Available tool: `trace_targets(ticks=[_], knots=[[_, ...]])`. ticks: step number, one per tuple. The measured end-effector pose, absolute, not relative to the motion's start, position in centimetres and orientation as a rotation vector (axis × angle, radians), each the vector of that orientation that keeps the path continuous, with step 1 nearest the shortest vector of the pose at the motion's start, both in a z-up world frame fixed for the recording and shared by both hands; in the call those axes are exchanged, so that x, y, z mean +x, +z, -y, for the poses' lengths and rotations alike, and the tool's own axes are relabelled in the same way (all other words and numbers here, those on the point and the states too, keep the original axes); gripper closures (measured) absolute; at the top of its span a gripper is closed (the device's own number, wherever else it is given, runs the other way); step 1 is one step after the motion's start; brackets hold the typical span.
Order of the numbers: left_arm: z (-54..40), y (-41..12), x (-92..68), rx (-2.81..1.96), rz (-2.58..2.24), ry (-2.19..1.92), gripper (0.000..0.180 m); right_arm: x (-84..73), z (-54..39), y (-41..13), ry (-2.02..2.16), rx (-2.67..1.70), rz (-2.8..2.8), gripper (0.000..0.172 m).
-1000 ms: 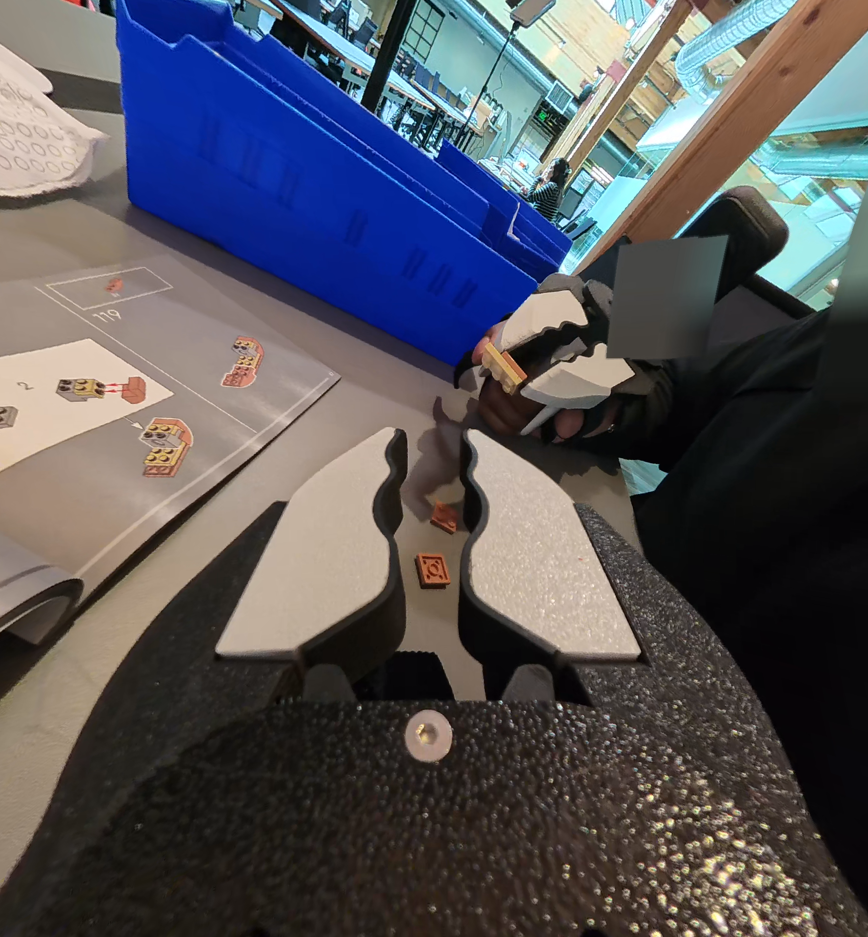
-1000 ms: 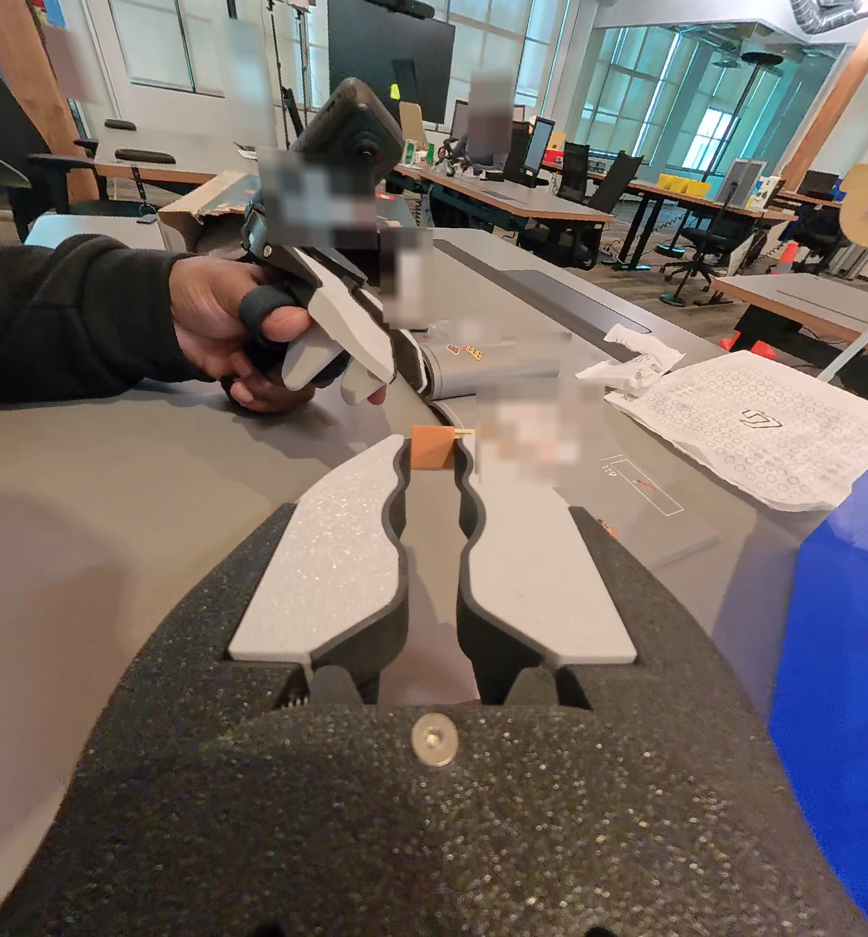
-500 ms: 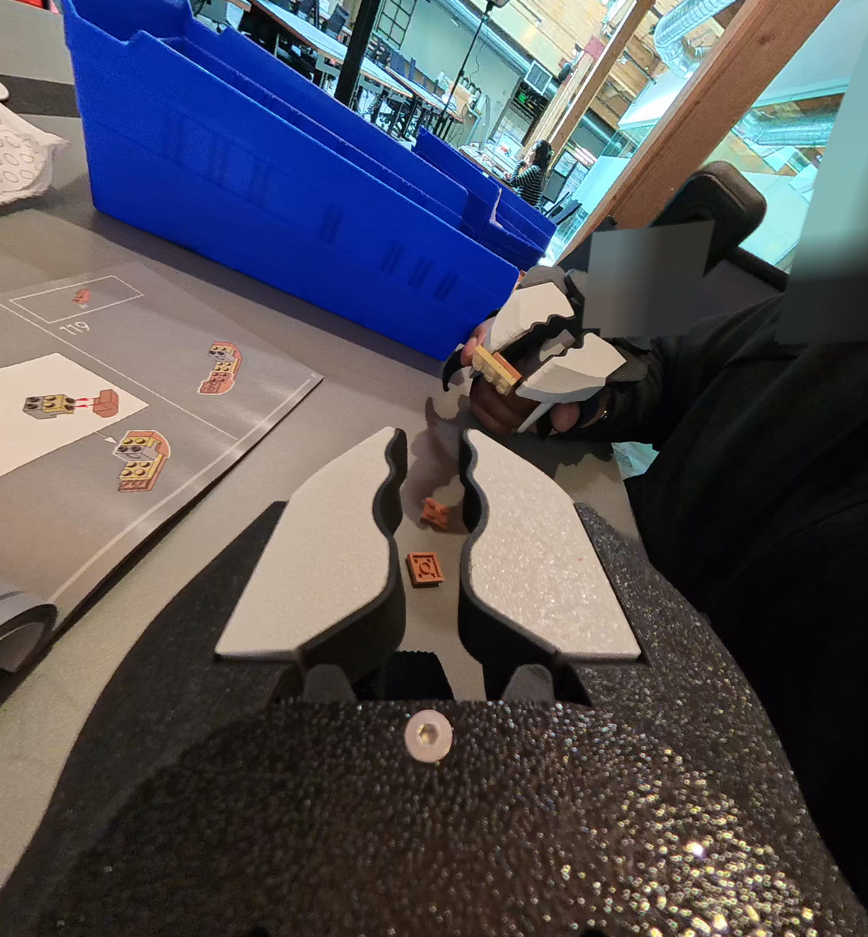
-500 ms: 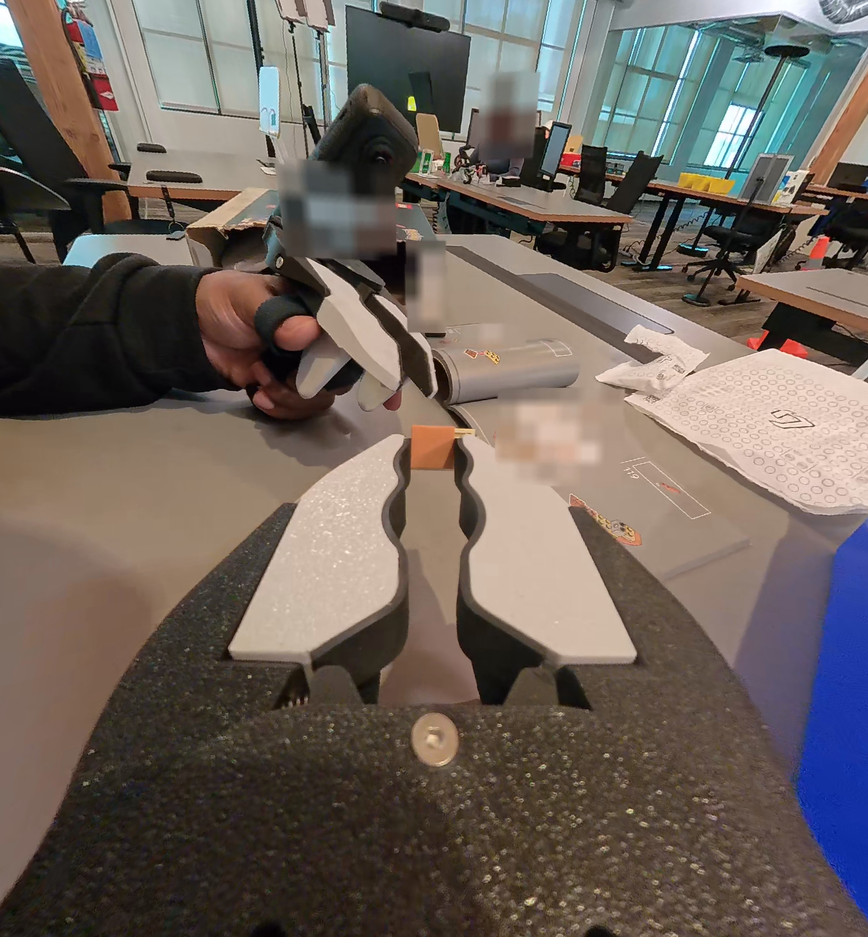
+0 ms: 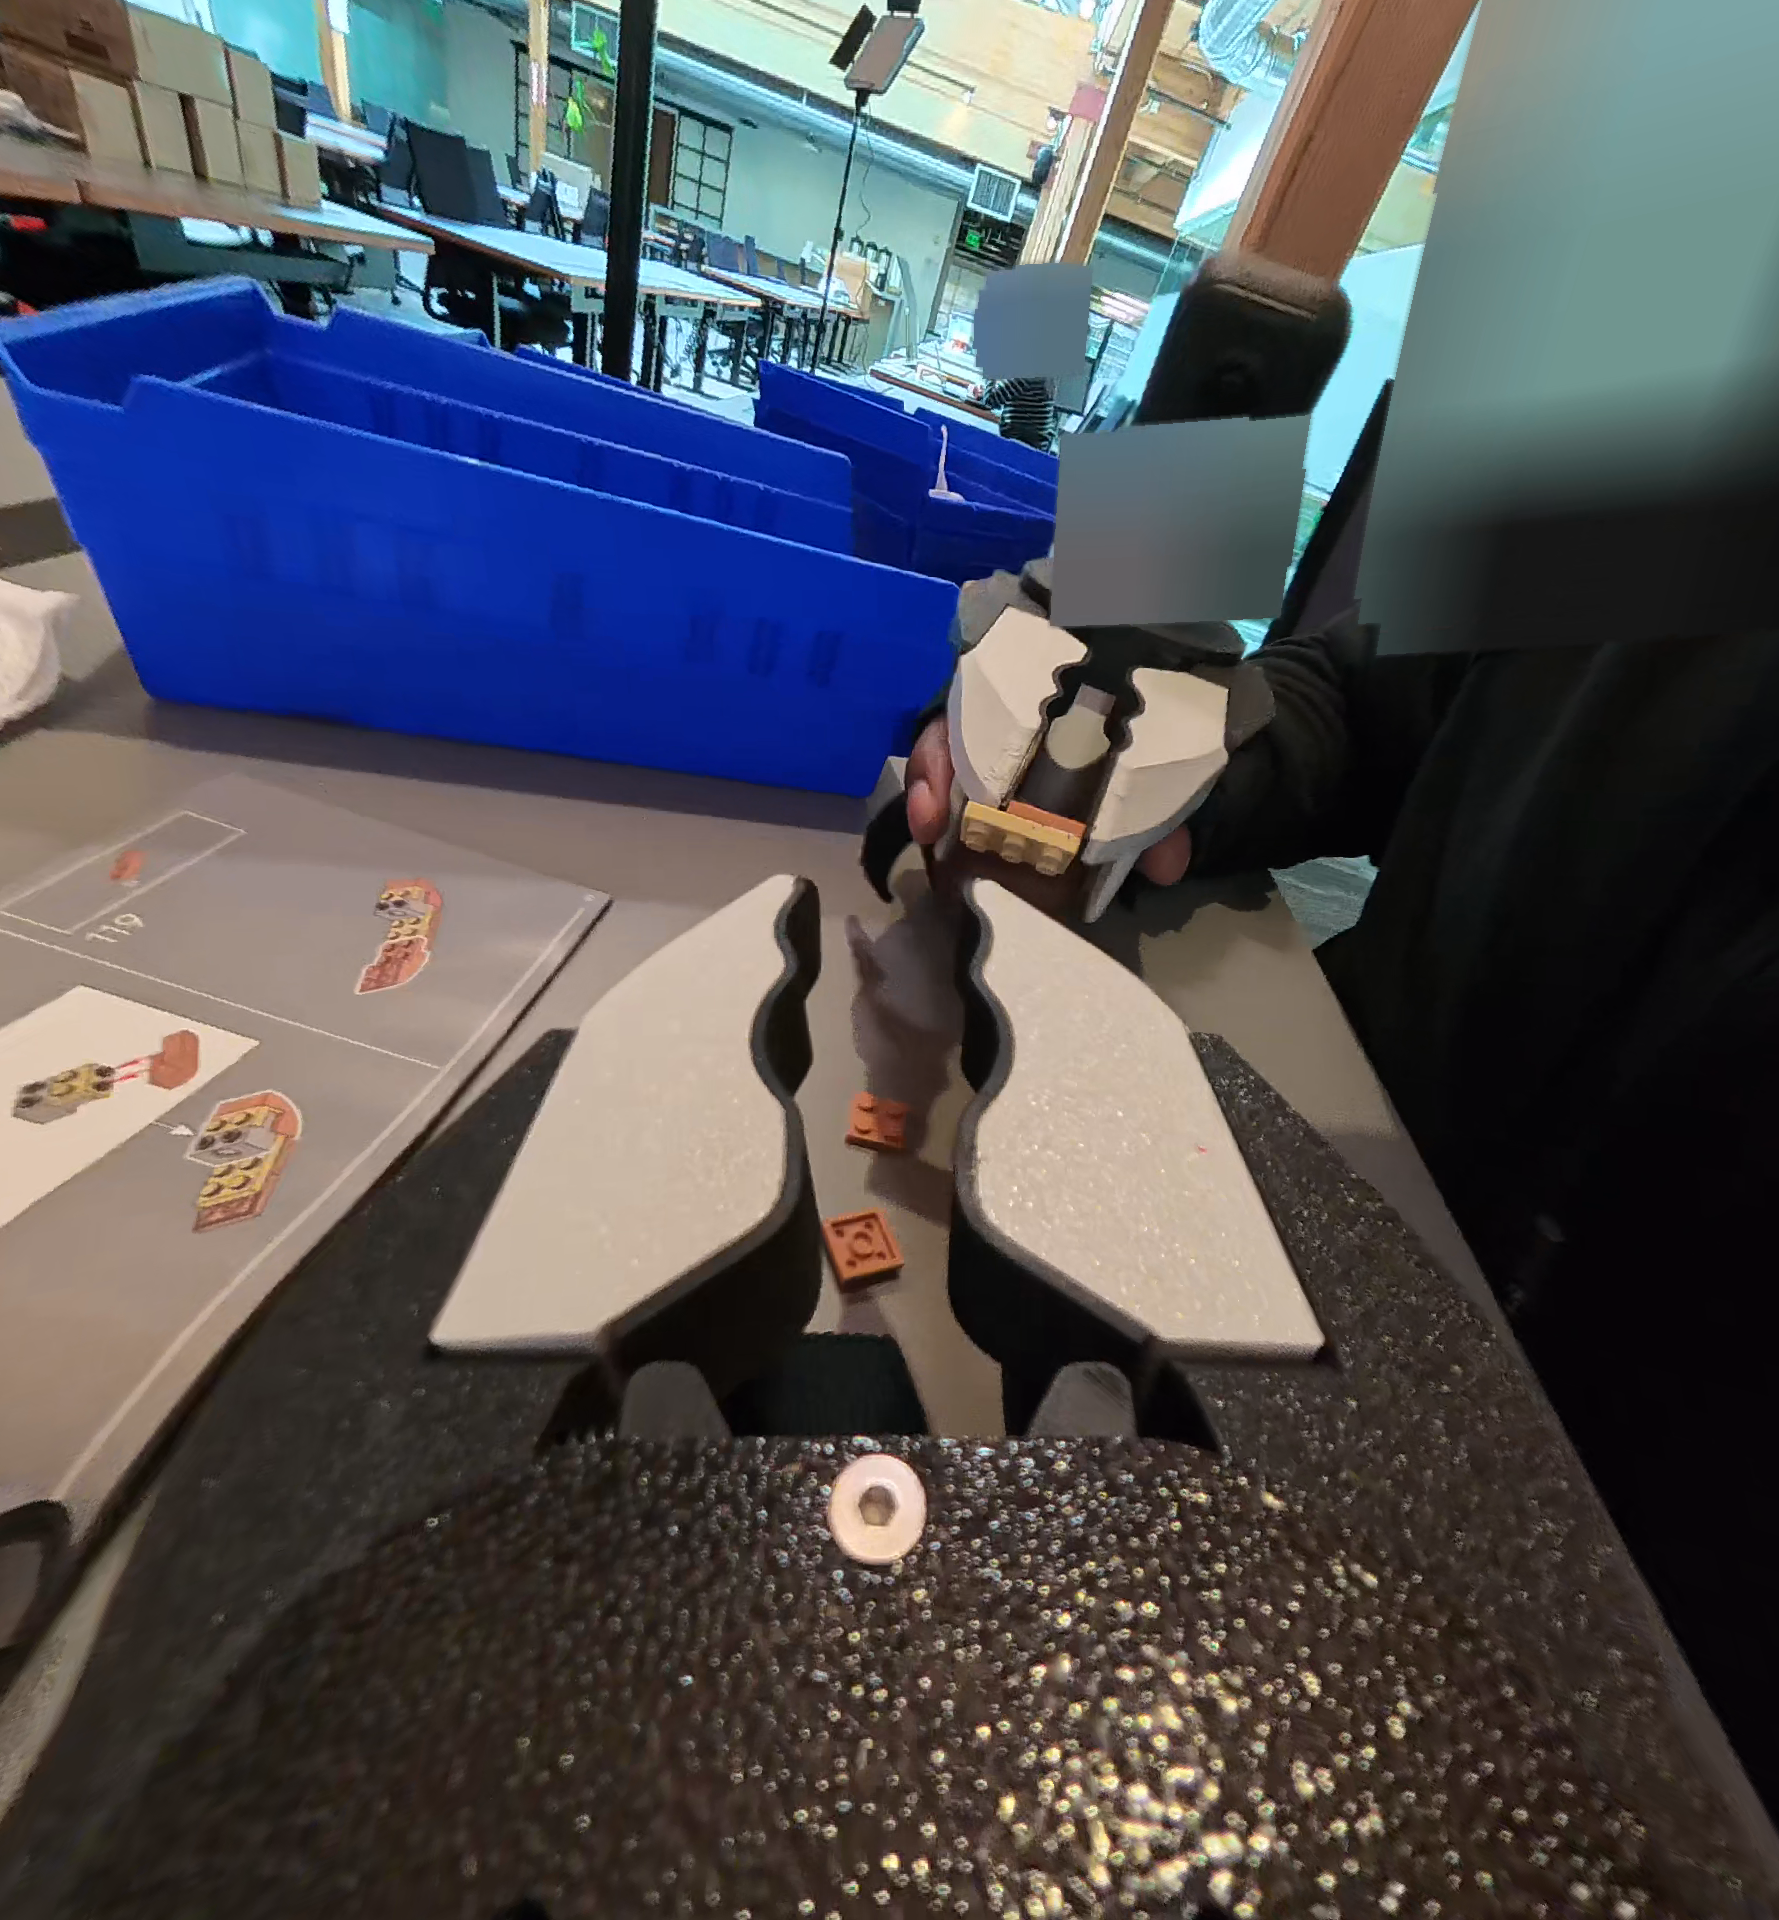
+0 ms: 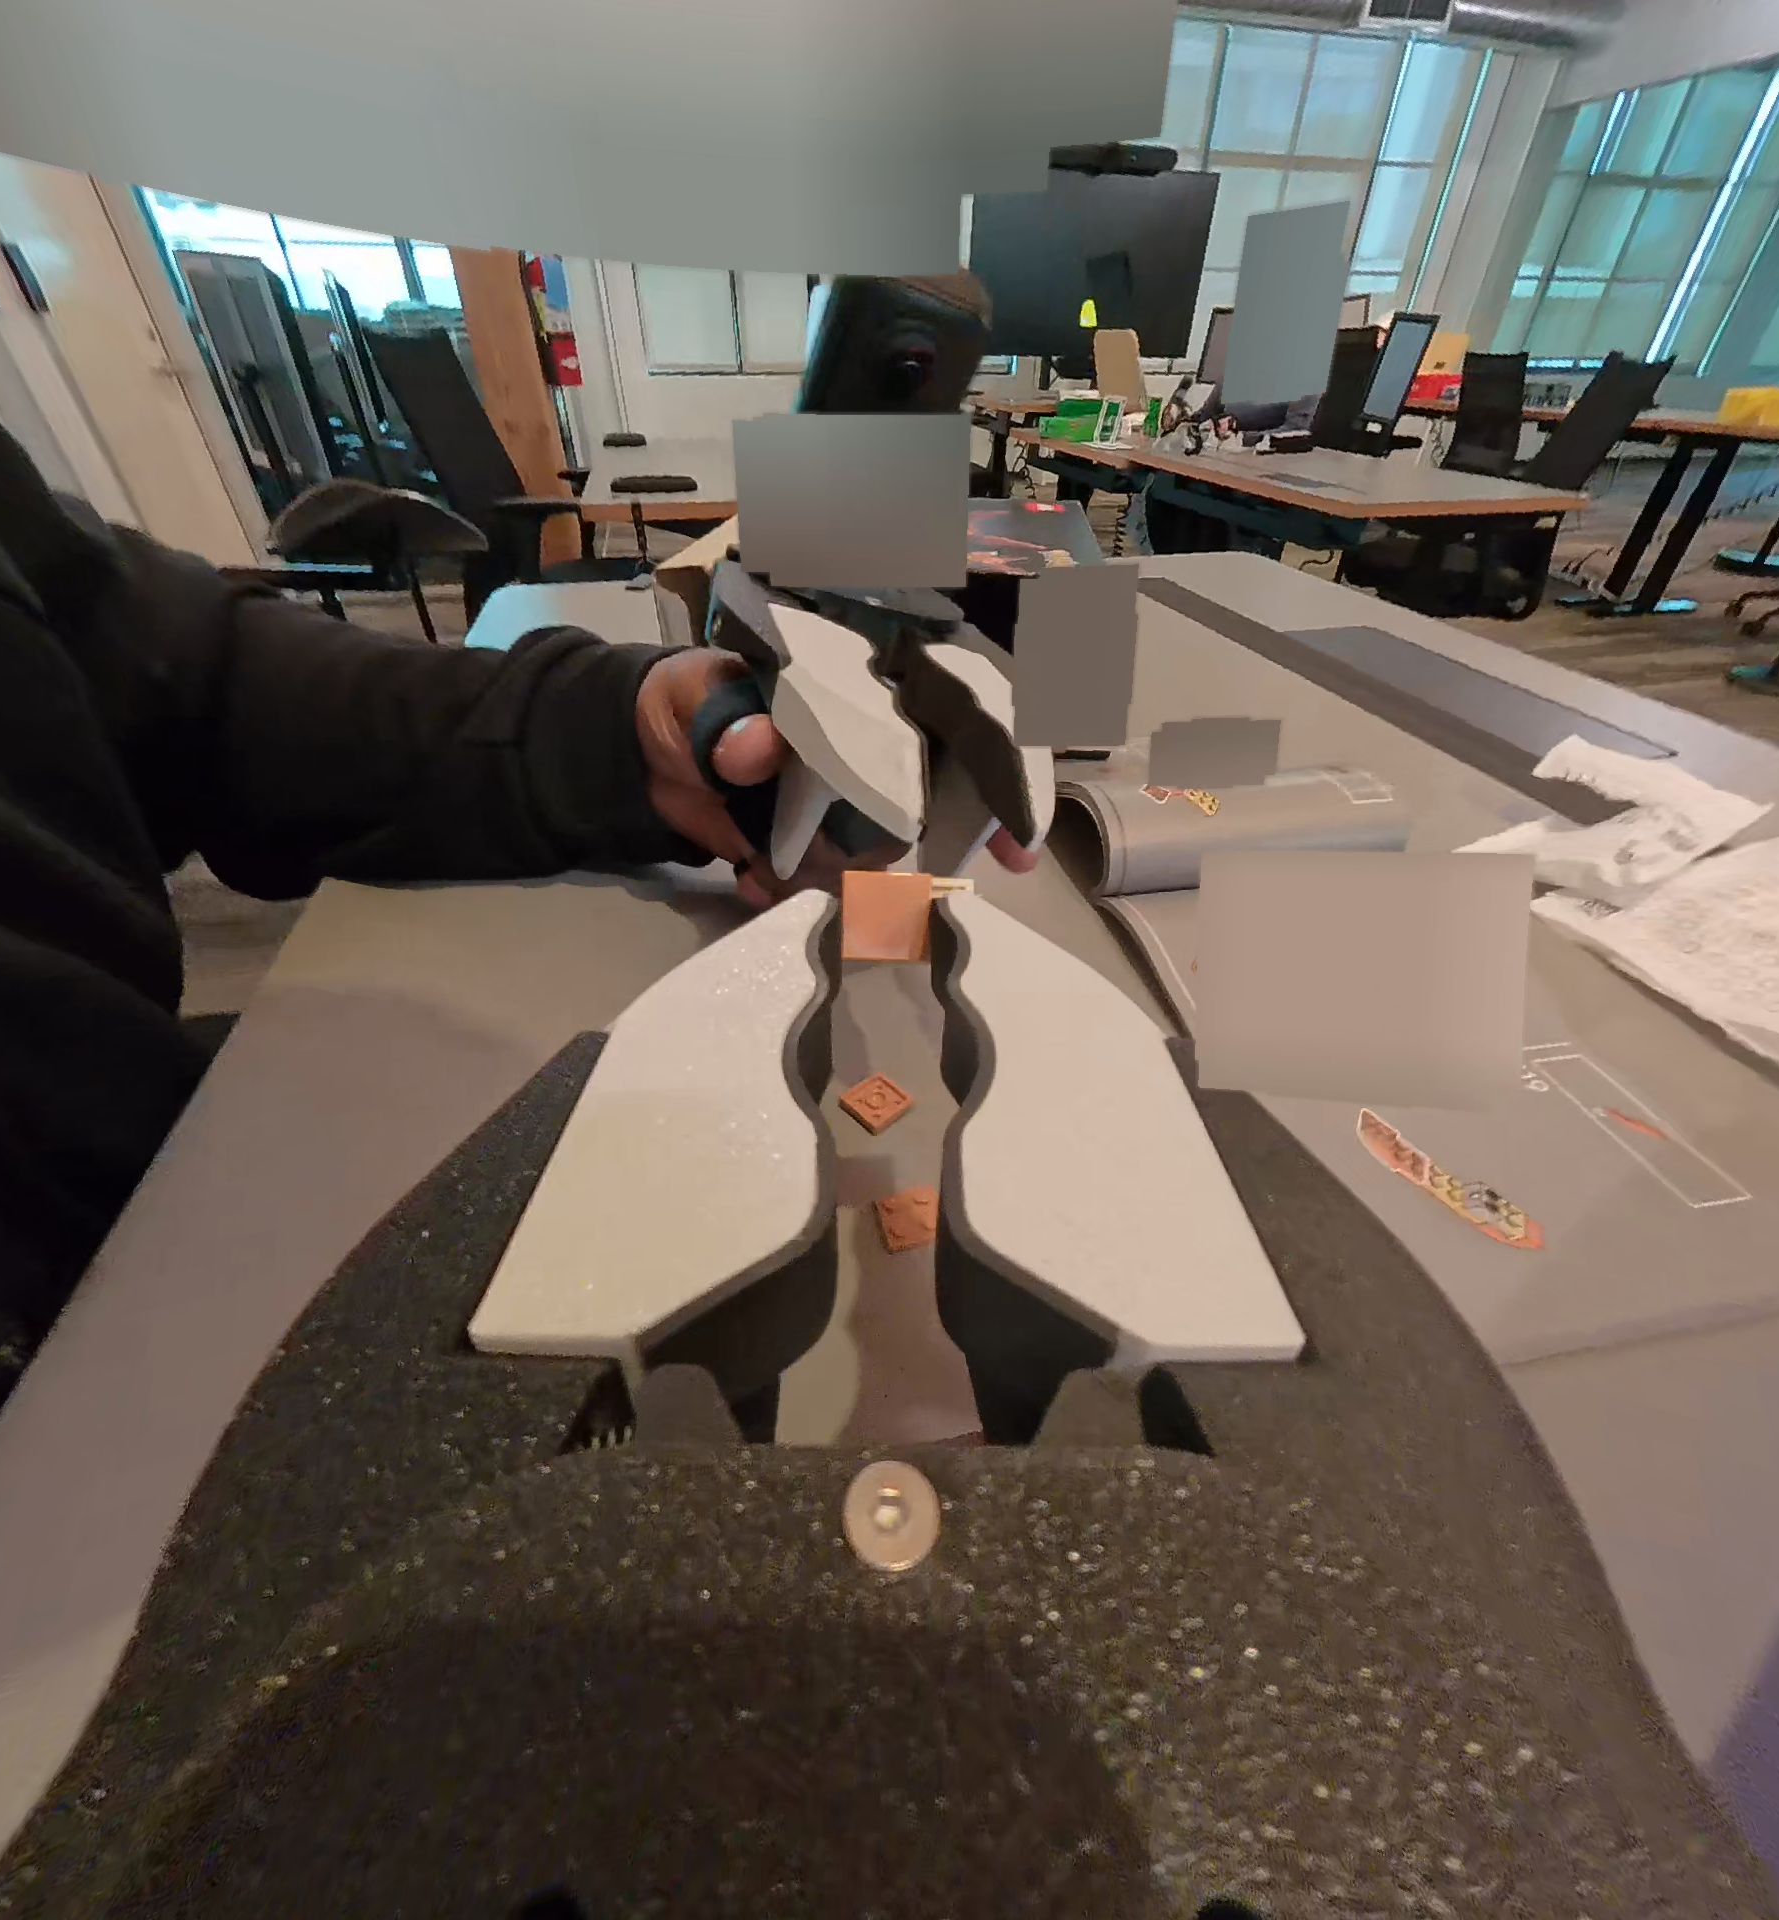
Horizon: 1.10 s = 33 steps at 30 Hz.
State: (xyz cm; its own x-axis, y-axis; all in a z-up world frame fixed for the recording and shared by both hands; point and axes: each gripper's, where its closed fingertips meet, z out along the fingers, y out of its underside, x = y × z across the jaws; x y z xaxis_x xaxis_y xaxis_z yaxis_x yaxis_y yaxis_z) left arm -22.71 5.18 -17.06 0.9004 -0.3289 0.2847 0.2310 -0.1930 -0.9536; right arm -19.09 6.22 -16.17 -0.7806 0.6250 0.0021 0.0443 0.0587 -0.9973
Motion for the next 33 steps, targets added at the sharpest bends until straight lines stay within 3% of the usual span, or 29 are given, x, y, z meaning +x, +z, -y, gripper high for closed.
trace_targets(ticks=[12, 21, 33], knots=[[-5.5, -16.2, -19.1, -1.609, 0.104, -1.095, 0.163, -18.5, -4.9, -17.6, 1.385, -0.284, 1.973, 0.156], [-5.7, -18.6, -19.2, -1.798, 0.153, -0.998, 0.168, -18.5, -4.7, -18.9, 1.023, -0.040, 1.954, 0.156], [-5.7, -19.2, -19.0, -1.822, 0.168, -0.993, 0.175, -18.5, -4.7, -19.5, 0.885, 0.048, 1.937, 0.156]])
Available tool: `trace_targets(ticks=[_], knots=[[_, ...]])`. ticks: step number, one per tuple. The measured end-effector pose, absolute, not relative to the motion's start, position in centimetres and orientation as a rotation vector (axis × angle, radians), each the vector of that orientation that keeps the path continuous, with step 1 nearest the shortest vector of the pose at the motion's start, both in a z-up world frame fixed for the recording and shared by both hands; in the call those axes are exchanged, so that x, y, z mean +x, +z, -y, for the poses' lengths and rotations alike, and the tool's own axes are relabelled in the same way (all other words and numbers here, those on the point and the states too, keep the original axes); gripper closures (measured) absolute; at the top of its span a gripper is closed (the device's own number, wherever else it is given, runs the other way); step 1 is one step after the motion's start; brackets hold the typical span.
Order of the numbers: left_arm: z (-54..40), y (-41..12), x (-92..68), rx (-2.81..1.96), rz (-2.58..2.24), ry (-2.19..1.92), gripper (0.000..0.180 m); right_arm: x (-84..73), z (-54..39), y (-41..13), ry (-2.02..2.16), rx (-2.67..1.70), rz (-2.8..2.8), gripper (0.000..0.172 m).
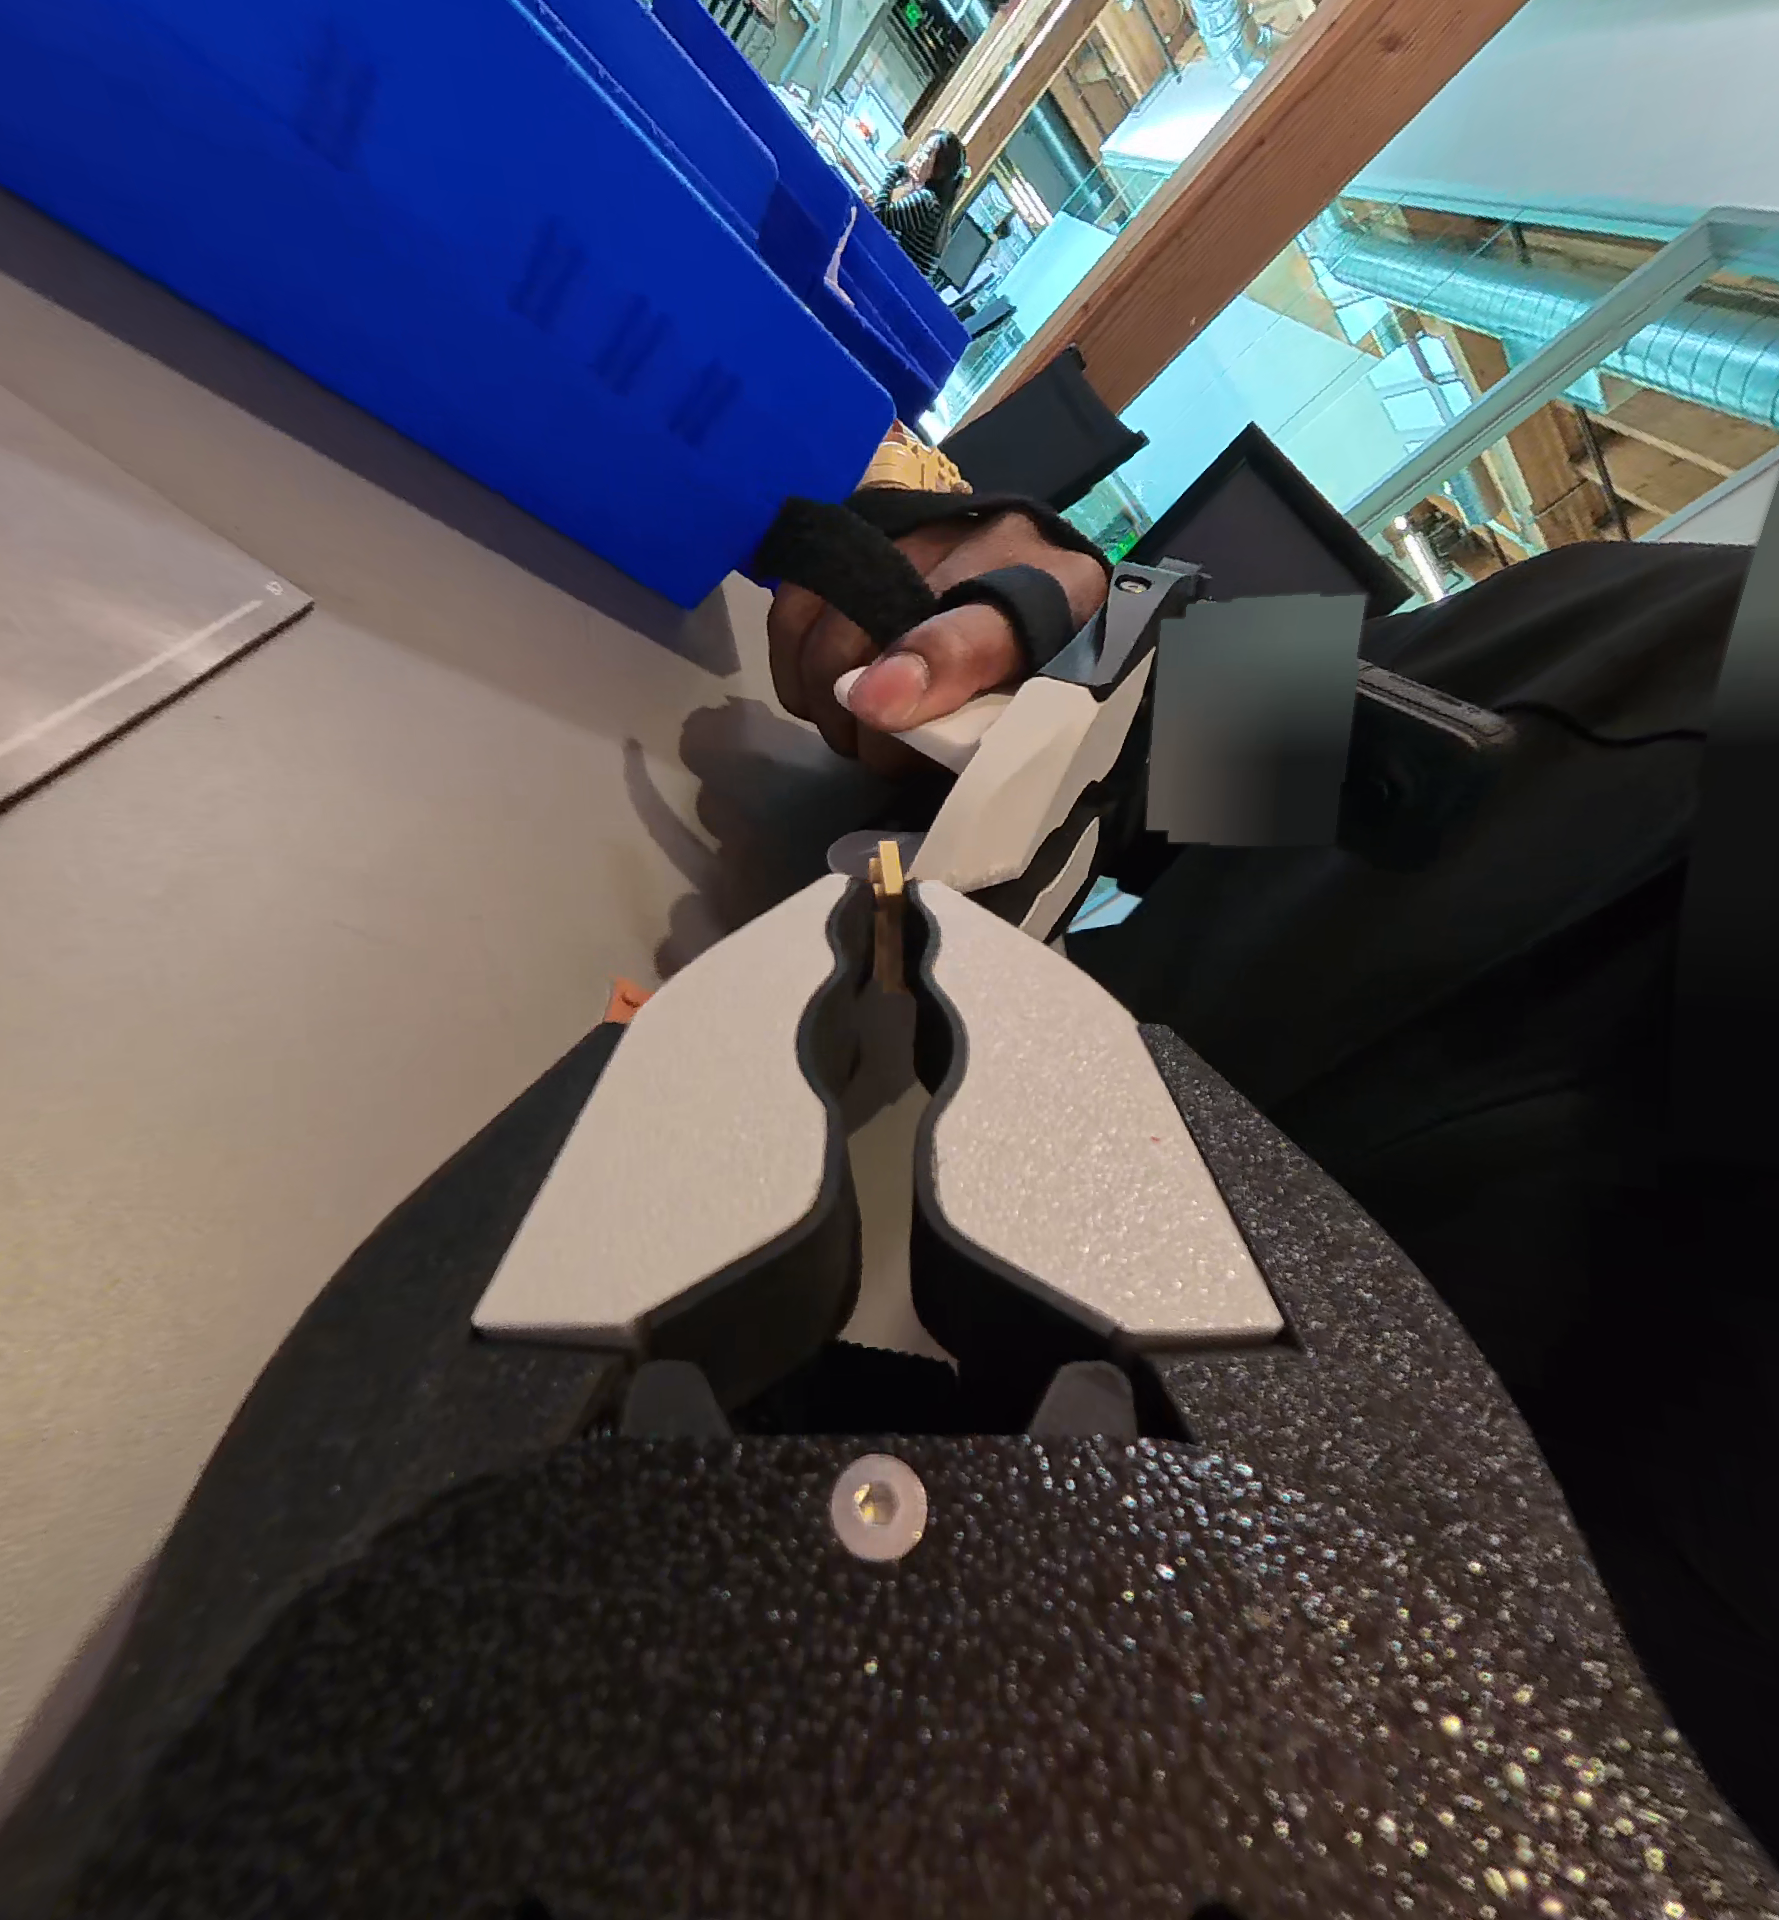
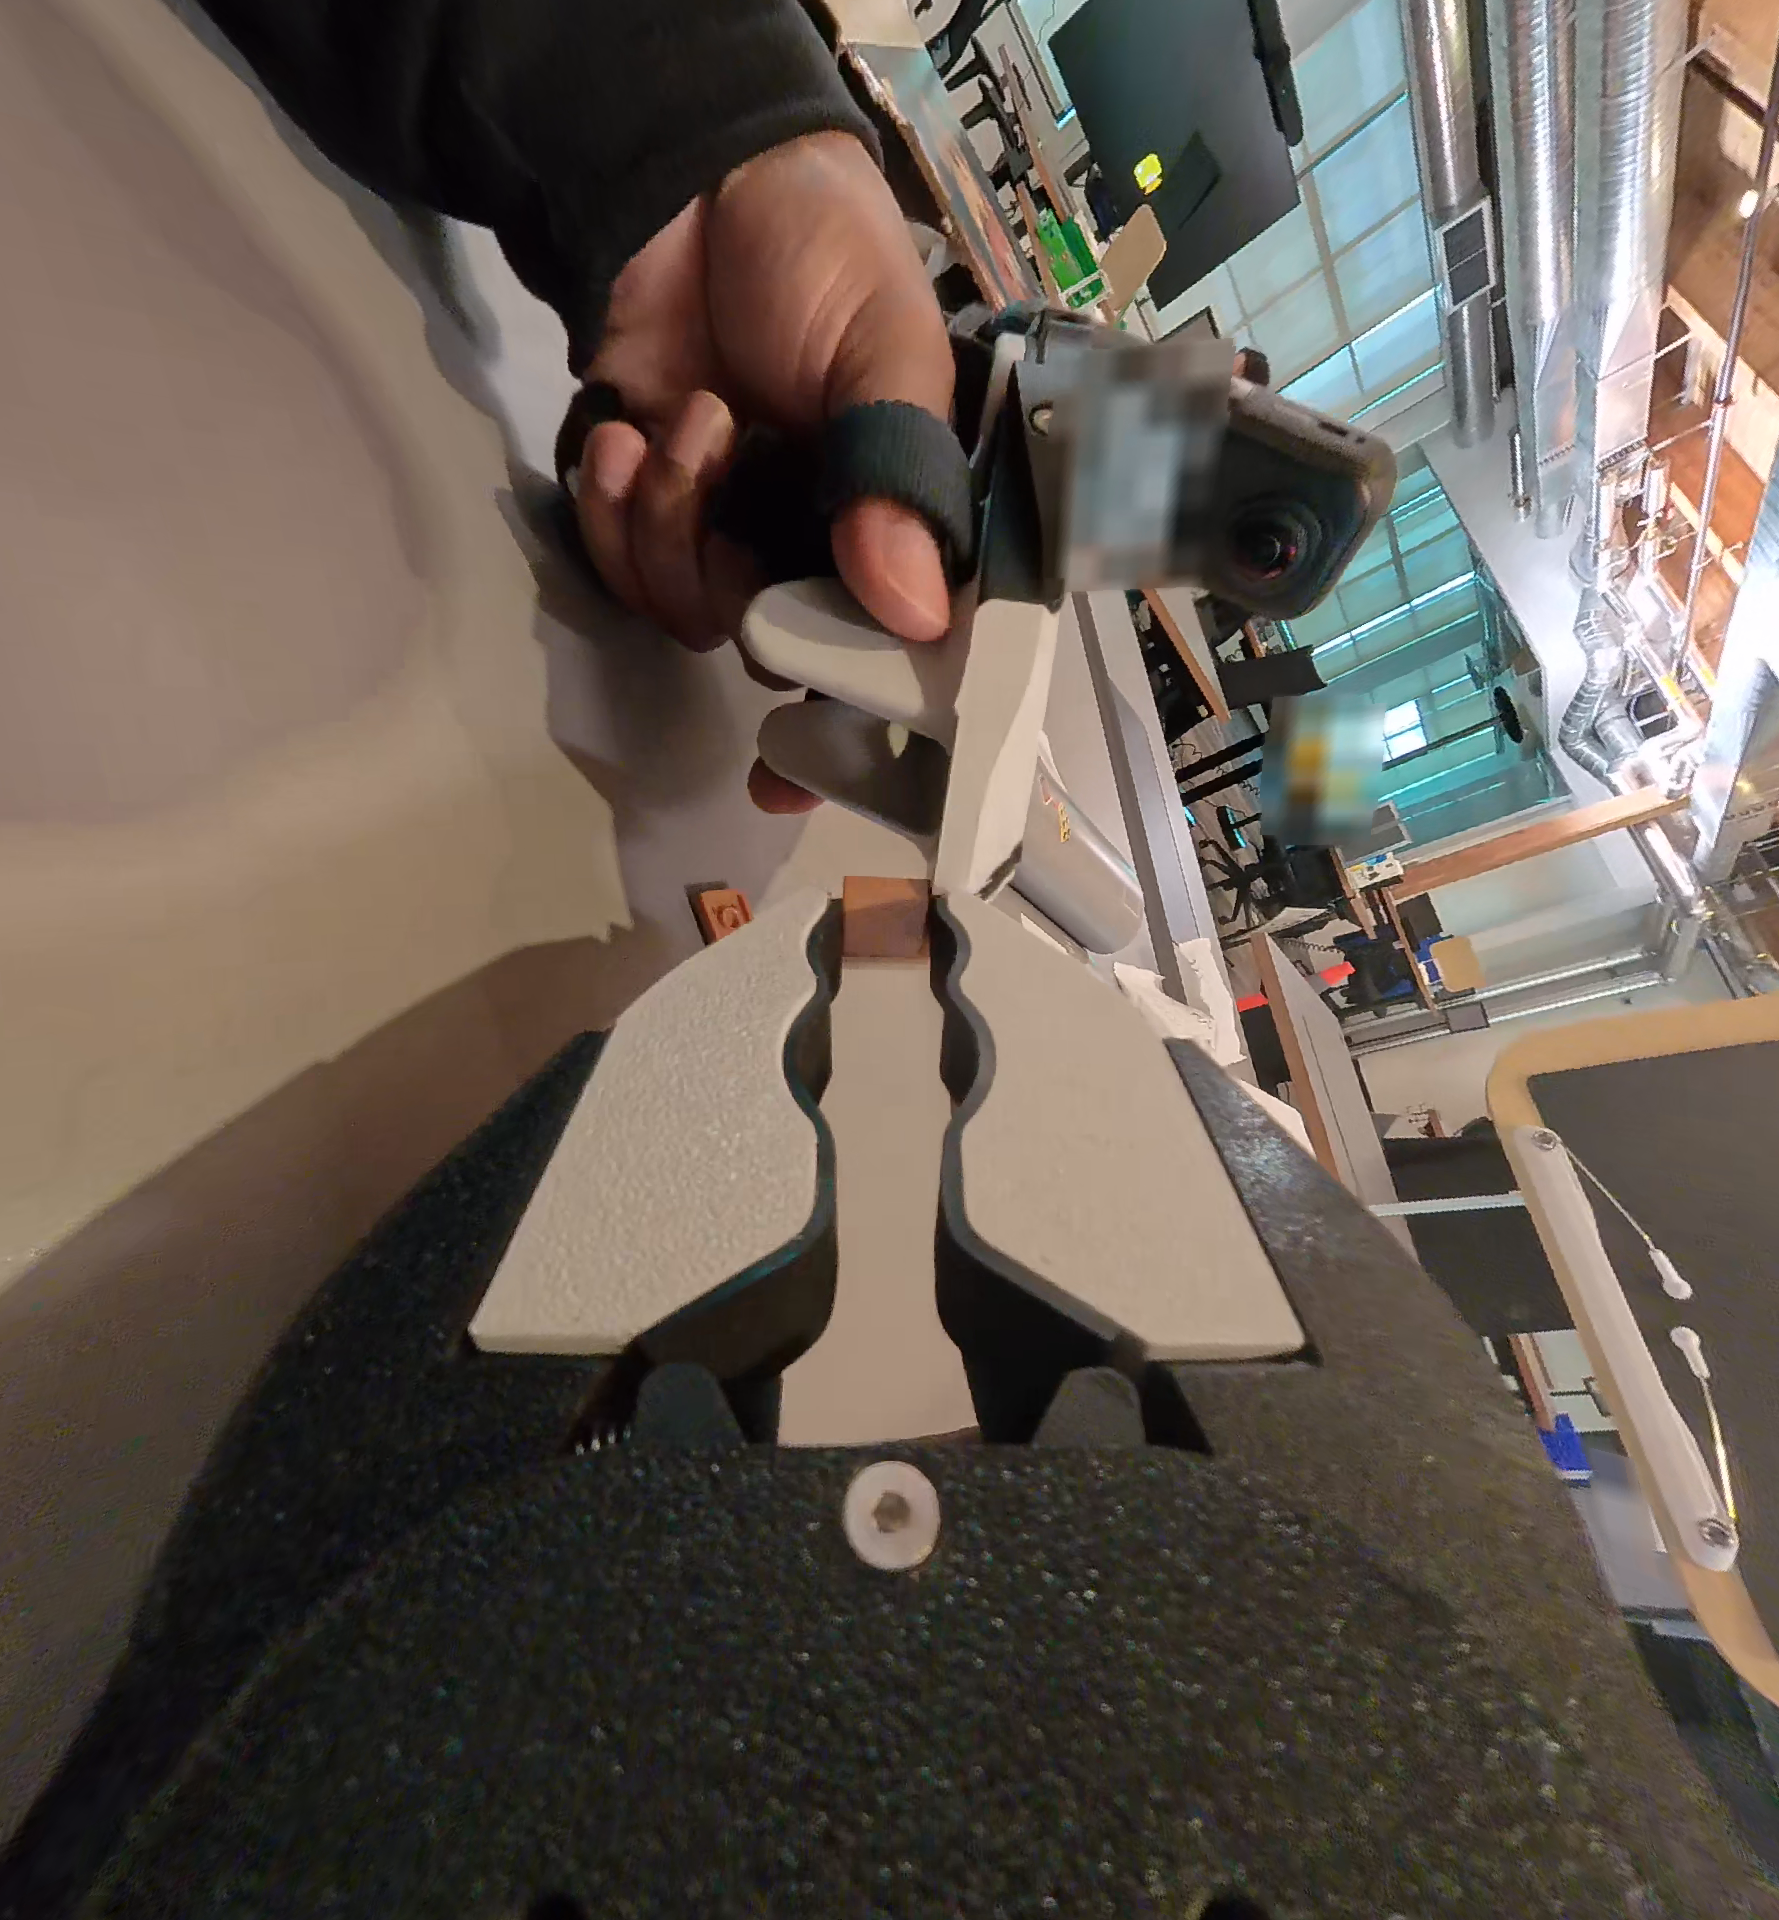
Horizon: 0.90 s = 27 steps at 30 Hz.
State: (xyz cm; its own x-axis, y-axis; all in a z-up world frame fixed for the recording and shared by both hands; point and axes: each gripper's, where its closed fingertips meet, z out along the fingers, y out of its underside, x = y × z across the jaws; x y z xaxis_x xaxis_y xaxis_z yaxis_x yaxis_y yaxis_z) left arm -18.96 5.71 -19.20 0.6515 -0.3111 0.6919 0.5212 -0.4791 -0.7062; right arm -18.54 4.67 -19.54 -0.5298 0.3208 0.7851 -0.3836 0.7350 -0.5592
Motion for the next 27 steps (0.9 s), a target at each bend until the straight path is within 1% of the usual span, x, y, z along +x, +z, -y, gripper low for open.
trace_targets(ticks=[9, 10, 11, 15, 17, 22, 27], knots=[[-6.2, -18.7, -19.5, -1.757, 0.261, -0.991, 0.176, -19.1, -5.0, -19.0, 0.758, 0.104, 1.854, 0.157], [-6.2, -18.7, -19.6, -1.750, 0.271, -0.991, 0.176, -19.1, -5.0, -19.0, 0.739, 0.119, 1.843, 0.159], [-6.3, -18.6, -20.0, -1.733, 0.294, -0.981, 0.177, -18.8, -4.7, -19.0, 0.731, 0.157, 1.836, 0.172], [-6.1, -18.1, -21.2, -1.698, 0.314, -0.923, 0.177, -19.1, -4.6, -19.4, 0.647, 0.180, 1.826, 0.172], [-6.2, -17.6, -21.3, -1.685, 0.273, -0.858, 0.176, -19.6, -4.9, -19.6, 0.689, 0.079, 1.865, 0.172], [-6.2, -16.3, -22.5, -1.663, 0.153, -0.518, 0.176, -20.4, -5.8, -18.4, 1.016, -0.366, 1.936, 0.168], [-6.4, -15.4, -24.2, -1.554, 0.297, -0.401, 0.176, -22.0, -7.0, -18.0, 0.959, -0.538, 1.858, 0.155]])
